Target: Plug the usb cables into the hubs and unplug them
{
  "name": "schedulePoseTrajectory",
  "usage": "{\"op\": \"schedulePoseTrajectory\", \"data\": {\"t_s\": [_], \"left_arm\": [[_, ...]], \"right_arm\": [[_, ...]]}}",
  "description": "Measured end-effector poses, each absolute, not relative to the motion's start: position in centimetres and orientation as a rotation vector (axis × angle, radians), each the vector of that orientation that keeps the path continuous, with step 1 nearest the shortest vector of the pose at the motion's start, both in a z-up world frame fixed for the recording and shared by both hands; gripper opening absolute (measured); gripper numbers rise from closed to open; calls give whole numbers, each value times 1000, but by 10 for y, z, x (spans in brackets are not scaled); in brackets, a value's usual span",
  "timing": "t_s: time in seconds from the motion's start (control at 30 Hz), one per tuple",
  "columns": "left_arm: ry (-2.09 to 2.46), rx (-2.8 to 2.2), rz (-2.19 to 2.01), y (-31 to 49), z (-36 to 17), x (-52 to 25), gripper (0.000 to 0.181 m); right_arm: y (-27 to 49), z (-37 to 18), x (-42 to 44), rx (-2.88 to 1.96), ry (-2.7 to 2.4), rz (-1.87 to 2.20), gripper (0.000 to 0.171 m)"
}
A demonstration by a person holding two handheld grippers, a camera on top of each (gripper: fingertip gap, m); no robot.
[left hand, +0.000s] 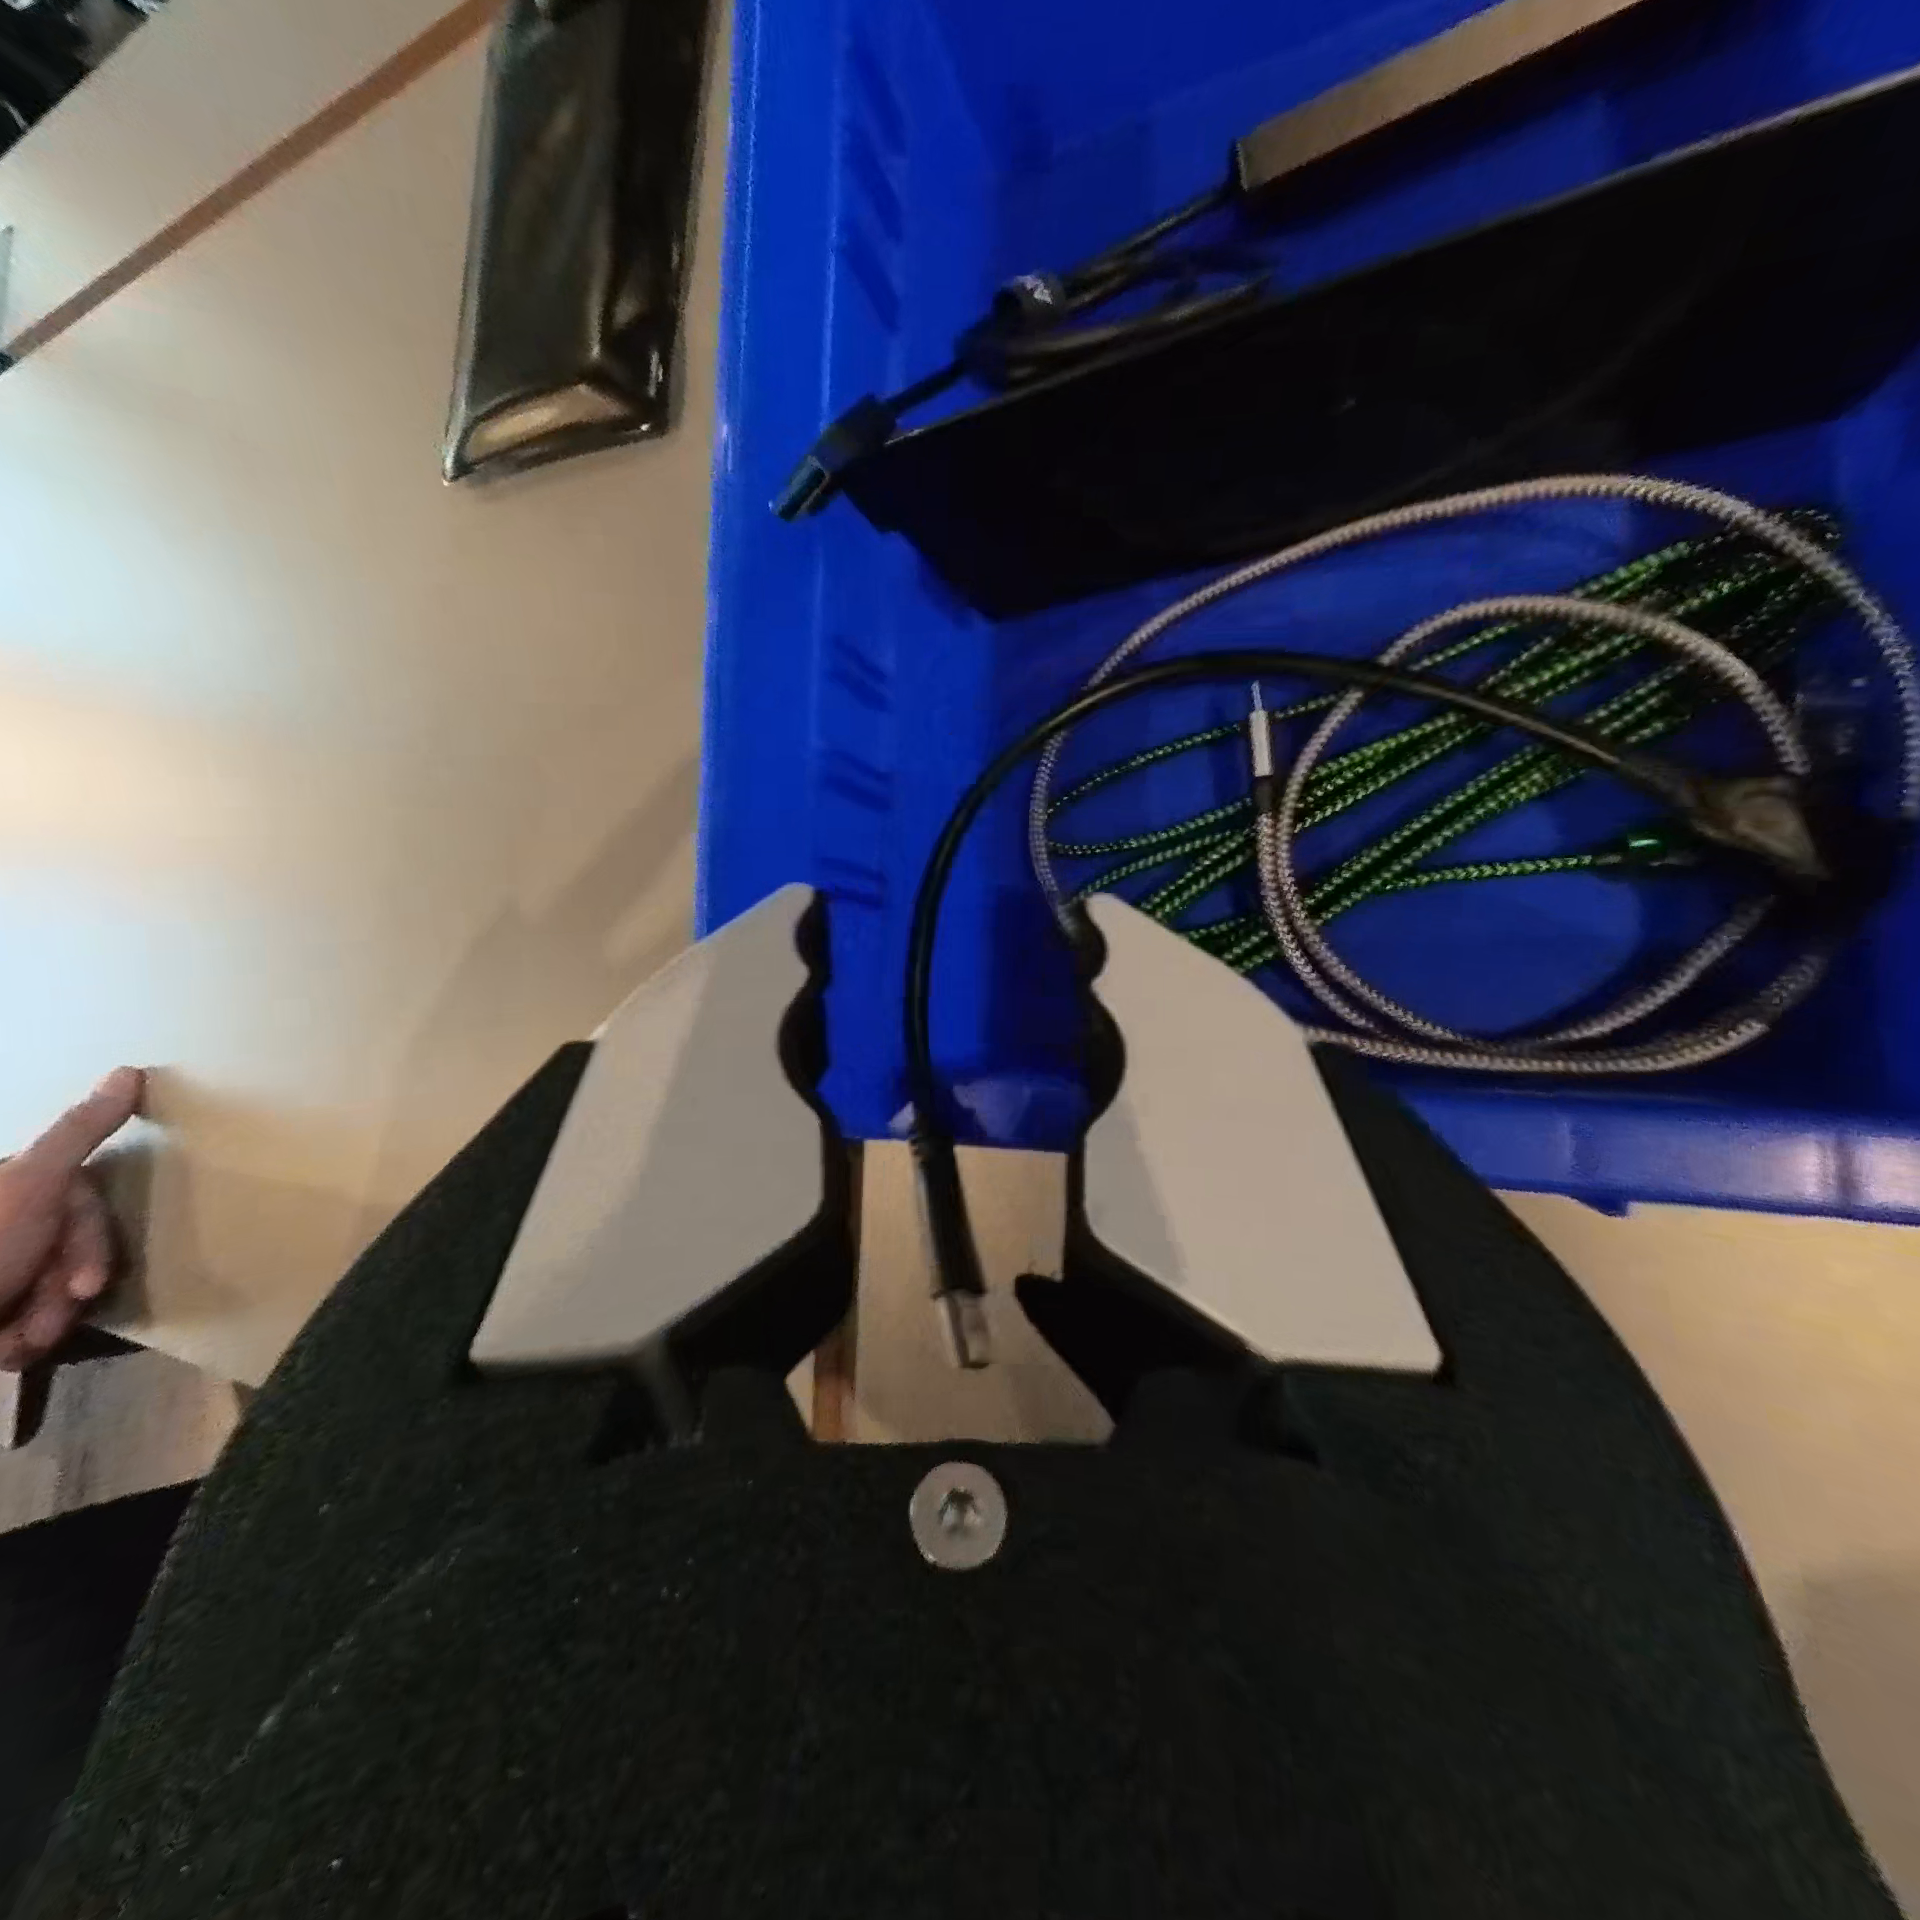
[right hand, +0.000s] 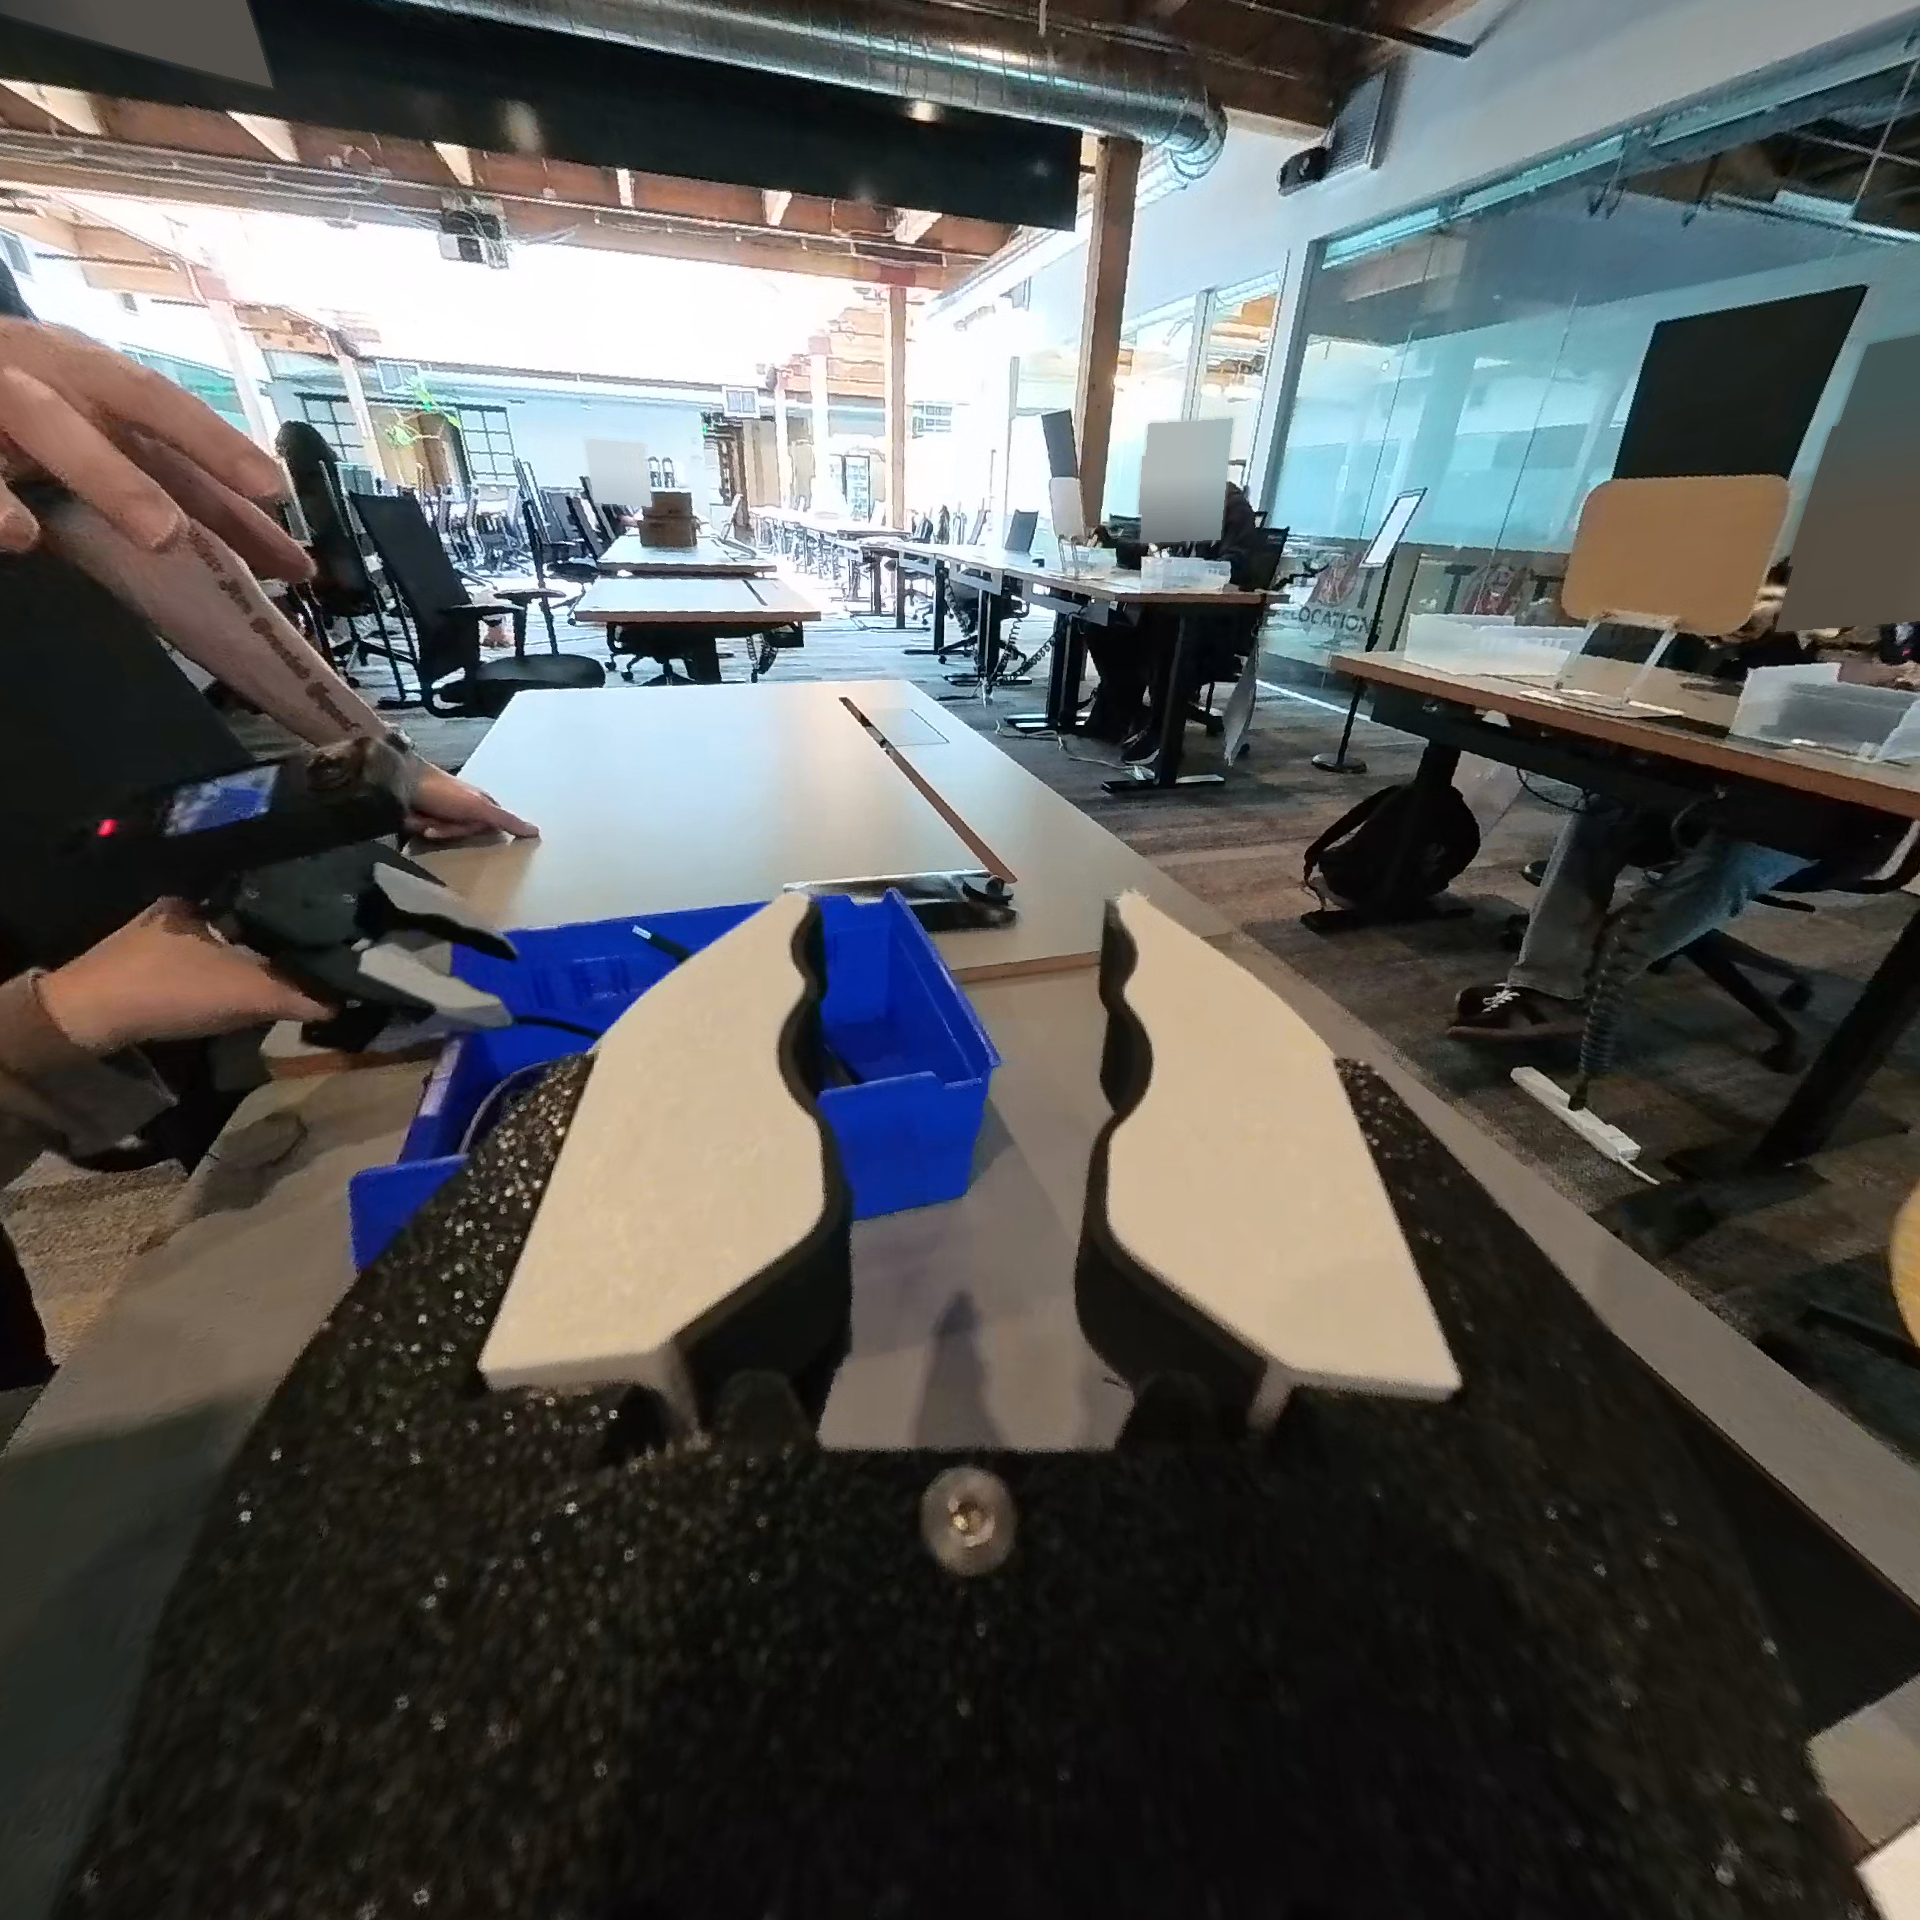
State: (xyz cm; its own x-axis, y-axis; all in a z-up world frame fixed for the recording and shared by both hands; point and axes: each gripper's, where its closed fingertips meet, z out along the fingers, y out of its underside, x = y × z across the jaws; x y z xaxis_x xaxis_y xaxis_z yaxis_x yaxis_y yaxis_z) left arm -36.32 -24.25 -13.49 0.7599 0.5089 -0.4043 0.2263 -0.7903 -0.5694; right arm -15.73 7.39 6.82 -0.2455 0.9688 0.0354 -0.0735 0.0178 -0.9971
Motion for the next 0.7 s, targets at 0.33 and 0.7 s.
{"op": "schedulePoseTrajectory", "data": {"t_s": [0.33, 0.7], "left_arm": [[-520, -2016, 825, -260, -74, -297, 68], [-323, -1765, 665, -233, -2, -181, 85]], "right_arm": [[100, 95, -125, -979, -1147, 1307, 53], [124, 115, -5, -1016, -1024, 963, 56]]}}
